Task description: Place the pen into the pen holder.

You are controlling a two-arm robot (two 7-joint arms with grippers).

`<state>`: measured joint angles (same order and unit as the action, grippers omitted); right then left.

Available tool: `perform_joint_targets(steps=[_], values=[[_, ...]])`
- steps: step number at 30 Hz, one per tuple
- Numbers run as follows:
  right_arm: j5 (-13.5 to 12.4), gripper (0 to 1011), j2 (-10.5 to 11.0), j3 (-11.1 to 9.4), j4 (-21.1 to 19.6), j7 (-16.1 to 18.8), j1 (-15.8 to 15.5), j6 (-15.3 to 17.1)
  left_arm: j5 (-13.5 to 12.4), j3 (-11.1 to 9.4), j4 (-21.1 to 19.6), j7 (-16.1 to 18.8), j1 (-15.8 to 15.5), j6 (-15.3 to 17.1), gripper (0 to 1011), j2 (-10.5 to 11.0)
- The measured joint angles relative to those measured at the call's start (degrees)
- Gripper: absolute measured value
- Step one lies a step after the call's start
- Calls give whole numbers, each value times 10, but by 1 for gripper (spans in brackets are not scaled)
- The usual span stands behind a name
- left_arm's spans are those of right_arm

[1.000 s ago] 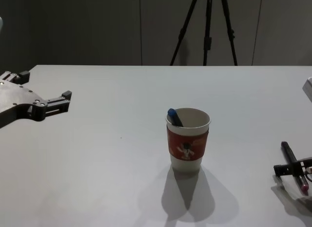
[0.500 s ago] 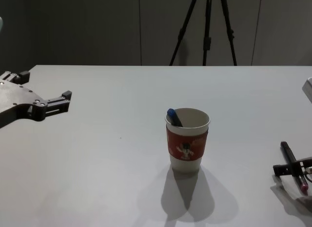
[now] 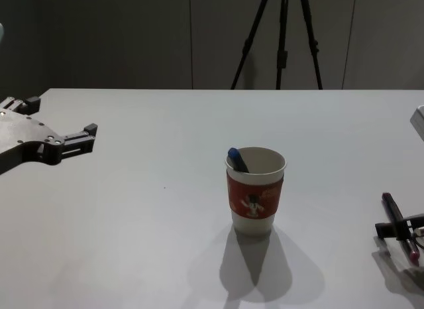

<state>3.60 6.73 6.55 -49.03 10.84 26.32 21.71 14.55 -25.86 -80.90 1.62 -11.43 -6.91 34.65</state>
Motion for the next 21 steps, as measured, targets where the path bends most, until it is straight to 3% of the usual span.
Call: perform_joint_targets(steps=[3, 6, 13, 18, 21], values=[[0, 640, 0, 0, 0, 0, 0, 0, 0, 0, 0, 0, 0, 0, 1001, 0], [0, 580, 0, 0, 0, 0, 0, 0, 0, 0, 0, 0, 0, 0, 1001, 0], [0, 334, 0, 0, 0, -1, 0, 1, 0, 0, 0, 0, 0, 0, 1002, 0], [0, 202, 0, 0, 0, -1, 0, 1, 0, 0, 0, 0, 0, 0, 1001, 0], [0, 174, 0, 0, -1, -1, 0, 1, 0, 0, 0, 0, 0, 0, 1001, 0]])
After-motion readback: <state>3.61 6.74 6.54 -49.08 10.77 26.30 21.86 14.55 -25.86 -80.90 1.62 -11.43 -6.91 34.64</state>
